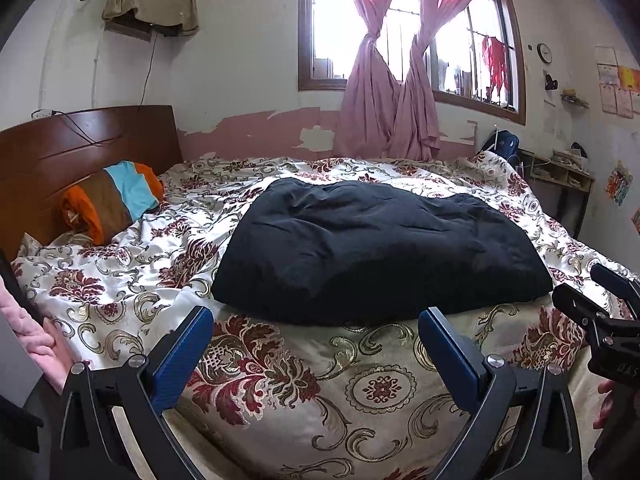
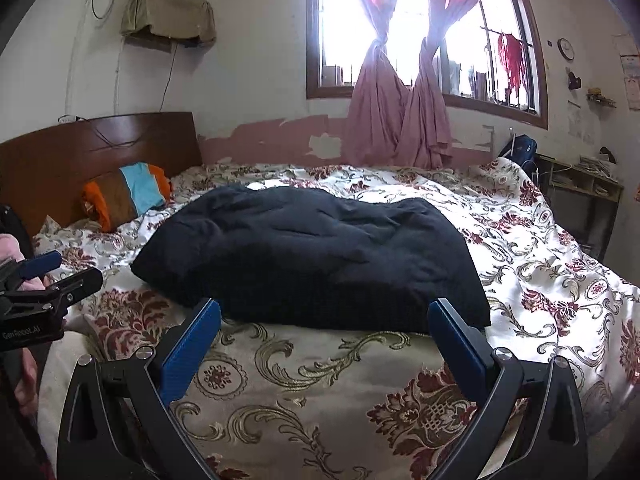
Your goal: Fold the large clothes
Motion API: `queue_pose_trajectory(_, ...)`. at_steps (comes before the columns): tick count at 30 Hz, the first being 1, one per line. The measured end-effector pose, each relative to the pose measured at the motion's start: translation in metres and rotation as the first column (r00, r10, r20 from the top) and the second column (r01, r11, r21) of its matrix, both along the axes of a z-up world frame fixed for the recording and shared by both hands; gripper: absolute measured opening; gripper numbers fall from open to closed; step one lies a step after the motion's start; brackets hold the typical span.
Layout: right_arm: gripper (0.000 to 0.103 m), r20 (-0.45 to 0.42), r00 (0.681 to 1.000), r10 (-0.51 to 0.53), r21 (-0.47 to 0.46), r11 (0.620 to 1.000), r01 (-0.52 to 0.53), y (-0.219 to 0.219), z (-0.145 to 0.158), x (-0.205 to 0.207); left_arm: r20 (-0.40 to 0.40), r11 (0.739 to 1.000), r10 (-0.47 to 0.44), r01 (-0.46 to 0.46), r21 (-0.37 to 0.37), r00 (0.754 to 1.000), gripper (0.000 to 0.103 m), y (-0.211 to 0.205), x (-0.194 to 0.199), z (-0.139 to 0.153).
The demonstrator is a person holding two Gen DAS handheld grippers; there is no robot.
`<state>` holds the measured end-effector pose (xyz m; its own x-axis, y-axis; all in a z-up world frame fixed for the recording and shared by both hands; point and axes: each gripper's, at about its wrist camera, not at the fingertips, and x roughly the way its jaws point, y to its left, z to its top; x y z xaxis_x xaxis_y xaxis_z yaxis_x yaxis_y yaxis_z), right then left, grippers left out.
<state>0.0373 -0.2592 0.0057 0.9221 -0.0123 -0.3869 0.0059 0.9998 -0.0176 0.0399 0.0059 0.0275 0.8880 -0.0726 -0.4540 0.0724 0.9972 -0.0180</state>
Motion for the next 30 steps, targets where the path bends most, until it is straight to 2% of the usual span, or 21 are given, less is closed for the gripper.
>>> queue_pose_trajectory(11, 0.101, -0.021, 1.000, -0.006, 0.001, 1.000, 0.006, 0.0023, -0.0036, 0.0019, -0.020, 1.000, 0.018, -0.017, 0.024, 1.000, 0.103, 0.0008, 0.0029, -0.0069)
queue_pose_trajectory(30, 0.101, -0.023, 1.000, -0.010, 0.007, 1.000, 0.010, 0.0038, -0.0036, 0.0018, -0.023, 1.000, 0.021, -0.020, 0.020, 1.000, 0.103, 0.0010, 0.0026, -0.0083)
